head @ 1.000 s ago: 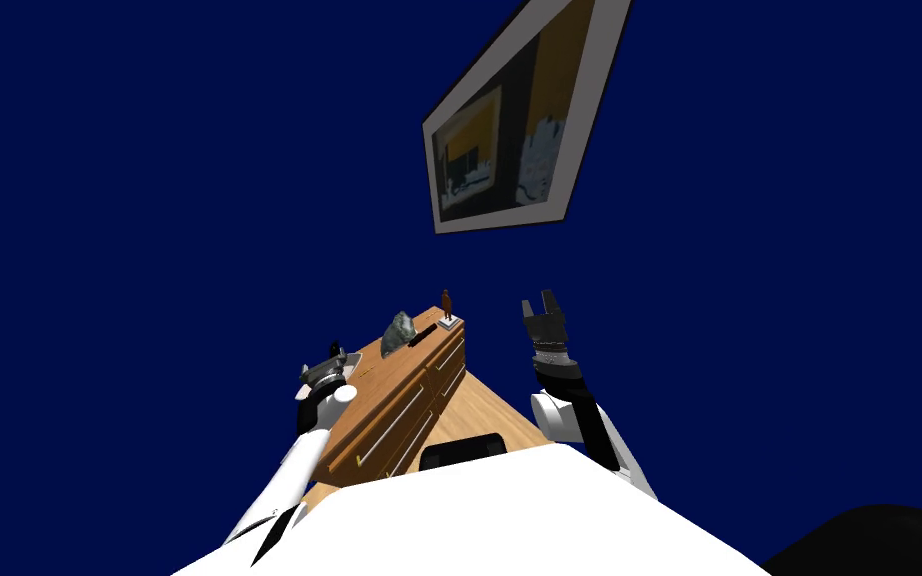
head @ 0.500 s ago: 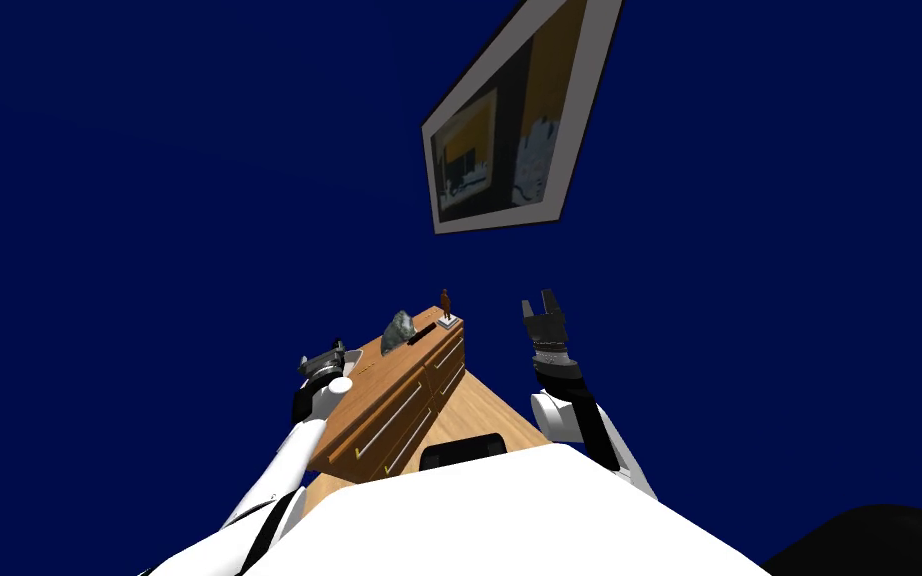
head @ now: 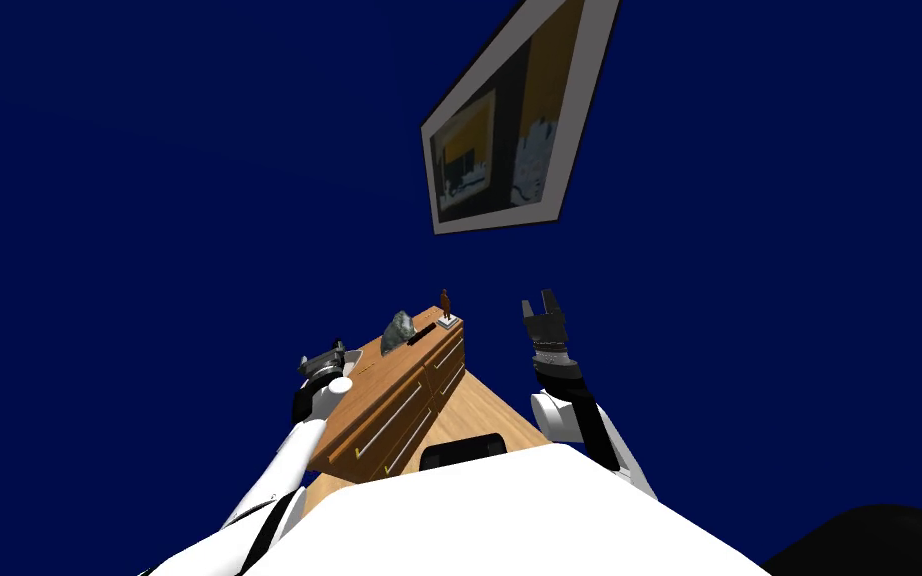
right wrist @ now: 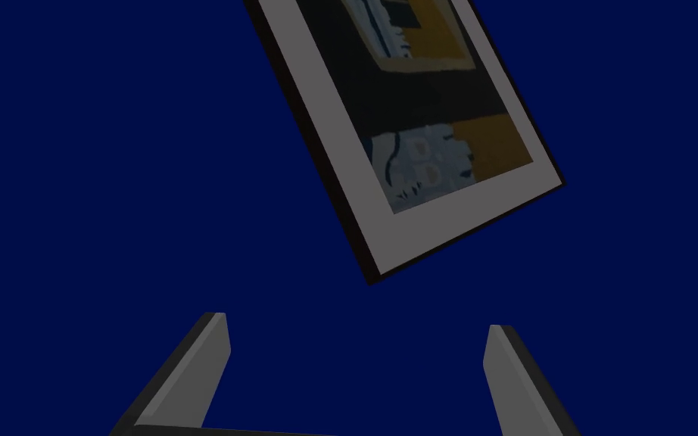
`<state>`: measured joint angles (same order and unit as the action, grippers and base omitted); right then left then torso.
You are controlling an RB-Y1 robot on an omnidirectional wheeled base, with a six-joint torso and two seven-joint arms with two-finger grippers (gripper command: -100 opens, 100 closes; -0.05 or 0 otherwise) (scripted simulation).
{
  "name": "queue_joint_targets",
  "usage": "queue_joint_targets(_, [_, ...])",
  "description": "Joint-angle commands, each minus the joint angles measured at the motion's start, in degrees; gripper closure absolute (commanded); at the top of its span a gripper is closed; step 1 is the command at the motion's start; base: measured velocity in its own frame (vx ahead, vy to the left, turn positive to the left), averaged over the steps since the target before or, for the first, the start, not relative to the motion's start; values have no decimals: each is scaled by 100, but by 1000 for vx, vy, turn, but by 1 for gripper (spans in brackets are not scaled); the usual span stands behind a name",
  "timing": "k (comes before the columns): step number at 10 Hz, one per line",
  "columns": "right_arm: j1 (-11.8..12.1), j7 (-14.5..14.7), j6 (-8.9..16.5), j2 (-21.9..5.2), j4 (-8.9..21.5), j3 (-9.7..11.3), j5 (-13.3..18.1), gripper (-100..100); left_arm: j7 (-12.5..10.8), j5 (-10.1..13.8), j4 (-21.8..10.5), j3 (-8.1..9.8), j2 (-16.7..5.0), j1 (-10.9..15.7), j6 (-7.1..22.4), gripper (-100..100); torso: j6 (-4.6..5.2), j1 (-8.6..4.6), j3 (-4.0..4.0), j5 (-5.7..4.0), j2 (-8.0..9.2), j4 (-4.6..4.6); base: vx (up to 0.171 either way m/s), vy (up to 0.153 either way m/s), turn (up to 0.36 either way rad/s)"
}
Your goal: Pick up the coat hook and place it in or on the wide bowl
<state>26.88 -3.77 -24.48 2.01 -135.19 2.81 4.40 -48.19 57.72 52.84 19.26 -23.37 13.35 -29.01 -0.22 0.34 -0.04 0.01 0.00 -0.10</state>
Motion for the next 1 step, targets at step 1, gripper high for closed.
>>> queue_joint_targets(1, [0,0,0,0,0,0,0,0,0,0,0,0,0,0,0,0,0,0,0,0,0,0,0,0,0])
